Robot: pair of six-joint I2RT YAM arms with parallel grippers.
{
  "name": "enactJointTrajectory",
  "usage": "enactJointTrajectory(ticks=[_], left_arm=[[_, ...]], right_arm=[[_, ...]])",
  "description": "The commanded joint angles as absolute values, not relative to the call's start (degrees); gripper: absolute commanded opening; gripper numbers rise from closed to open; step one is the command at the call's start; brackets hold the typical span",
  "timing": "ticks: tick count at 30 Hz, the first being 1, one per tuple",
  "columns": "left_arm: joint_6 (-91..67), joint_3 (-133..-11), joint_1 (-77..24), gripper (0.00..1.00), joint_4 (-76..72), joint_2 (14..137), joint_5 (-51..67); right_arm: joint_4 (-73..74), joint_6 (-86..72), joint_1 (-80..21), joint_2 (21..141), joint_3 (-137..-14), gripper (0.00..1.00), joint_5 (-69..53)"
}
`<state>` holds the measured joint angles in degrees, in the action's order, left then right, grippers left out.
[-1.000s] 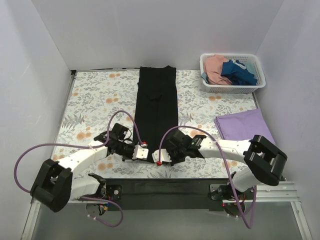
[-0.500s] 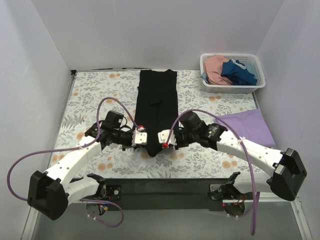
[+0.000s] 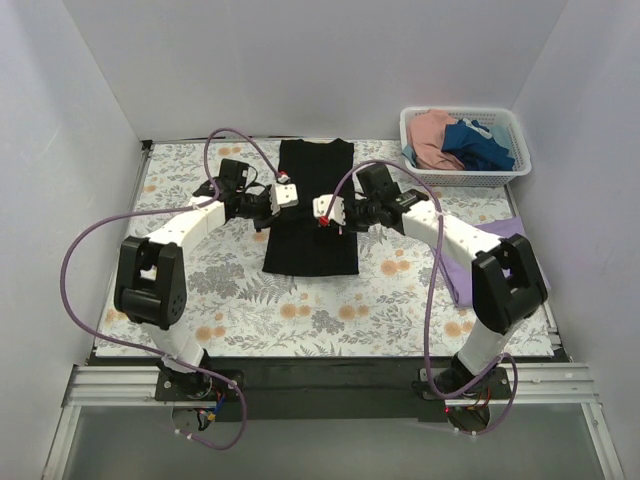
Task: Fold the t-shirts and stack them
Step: Fold the tshirt
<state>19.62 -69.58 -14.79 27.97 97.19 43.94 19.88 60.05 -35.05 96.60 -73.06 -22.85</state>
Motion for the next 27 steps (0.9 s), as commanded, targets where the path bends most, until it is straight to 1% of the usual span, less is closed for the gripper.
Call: enactJointTrajectory(ticks=[1, 8, 15, 27], left_arm=[[20.04, -74.96, -13.54, 0.00, 24.35, 100.96, 44.39], [20.39, -82.69, -12.13, 0.00, 20.75, 110.29, 42.11], [20.83, -85.86, -11.78, 0.00, 16.88, 116.27, 40.43], [20.92, -87.01, -11.60, 0.00, 12.92, 121.02, 38.58]], right_arm=[[16.53, 64.33, -32.52, 101.23, -78.57, 0.01, -25.31], [13.27, 66.18, -29.27, 110.12, -85.07, 0.01, -25.75], [11.08, 66.45, -27.69, 116.54, -90.96, 0.01, -26.10], [8.27, 67.15, -26.98, 123.04, -92.37, 0.01, -23.65]])
